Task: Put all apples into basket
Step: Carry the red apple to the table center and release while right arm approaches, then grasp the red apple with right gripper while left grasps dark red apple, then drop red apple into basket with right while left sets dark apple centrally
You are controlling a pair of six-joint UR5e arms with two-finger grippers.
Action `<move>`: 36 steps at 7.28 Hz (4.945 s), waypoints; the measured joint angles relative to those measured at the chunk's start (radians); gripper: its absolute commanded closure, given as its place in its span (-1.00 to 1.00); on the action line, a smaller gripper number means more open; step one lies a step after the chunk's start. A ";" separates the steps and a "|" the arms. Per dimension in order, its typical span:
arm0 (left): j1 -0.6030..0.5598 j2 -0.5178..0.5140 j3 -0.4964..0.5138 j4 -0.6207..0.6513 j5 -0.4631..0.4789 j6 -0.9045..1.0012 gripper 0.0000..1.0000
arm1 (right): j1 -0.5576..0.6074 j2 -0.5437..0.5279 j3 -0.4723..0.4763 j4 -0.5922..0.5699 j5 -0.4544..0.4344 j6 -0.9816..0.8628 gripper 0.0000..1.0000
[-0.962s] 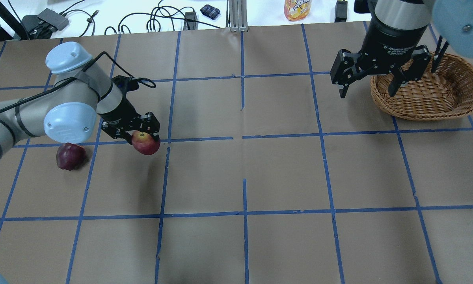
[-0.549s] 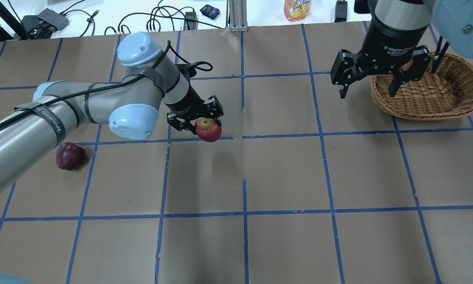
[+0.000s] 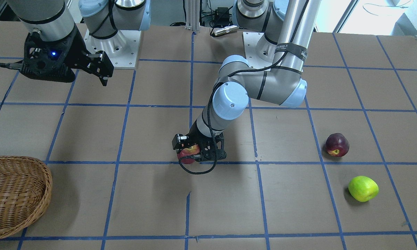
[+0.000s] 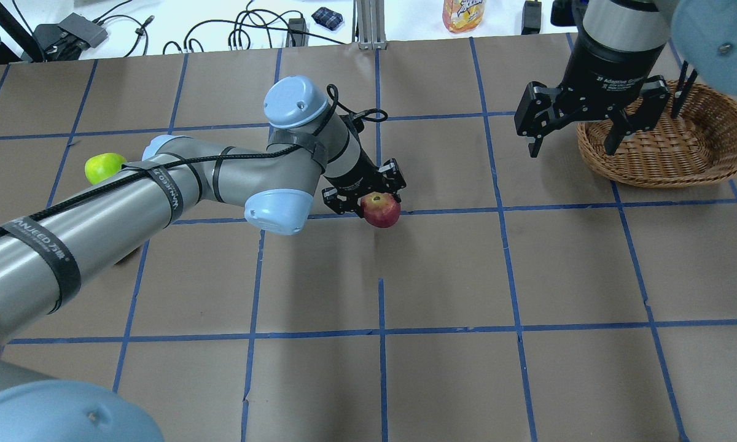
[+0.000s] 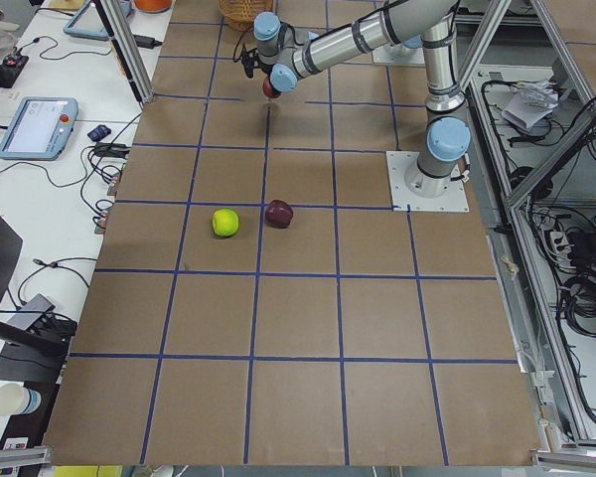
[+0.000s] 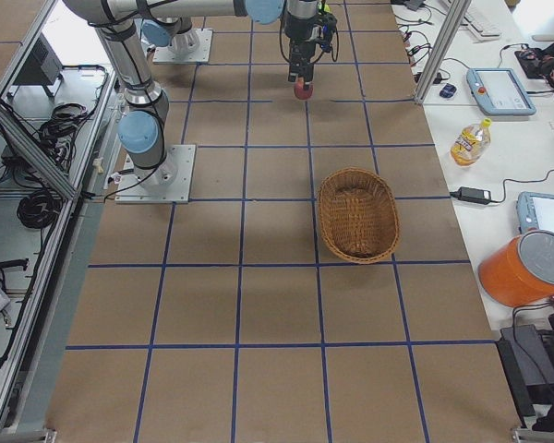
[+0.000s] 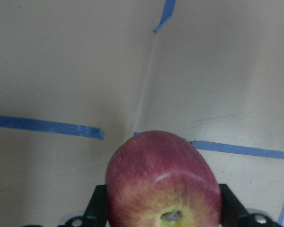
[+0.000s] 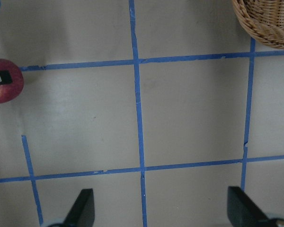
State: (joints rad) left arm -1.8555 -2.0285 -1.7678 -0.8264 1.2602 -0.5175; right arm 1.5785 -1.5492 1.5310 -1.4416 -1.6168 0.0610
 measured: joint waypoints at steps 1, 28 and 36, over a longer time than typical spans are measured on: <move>-0.007 0.004 -0.005 0.024 0.056 0.019 -1.00 | 0.003 0.010 0.022 -0.005 0.004 0.000 -1.00; 0.728 0.196 -0.155 -0.227 0.230 1.296 0.22 | -0.034 0.332 -0.095 -0.338 0.048 0.245 1.00; 0.014 -0.043 0.125 -0.098 0.163 0.110 -0.81 | -0.500 0.483 -0.085 -0.518 0.015 -0.527 1.00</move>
State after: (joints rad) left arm -1.8419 -2.0717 -1.6432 -0.9249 1.4231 -0.4079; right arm 1.0781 -1.0664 1.4458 -1.9597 -1.6014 -0.4661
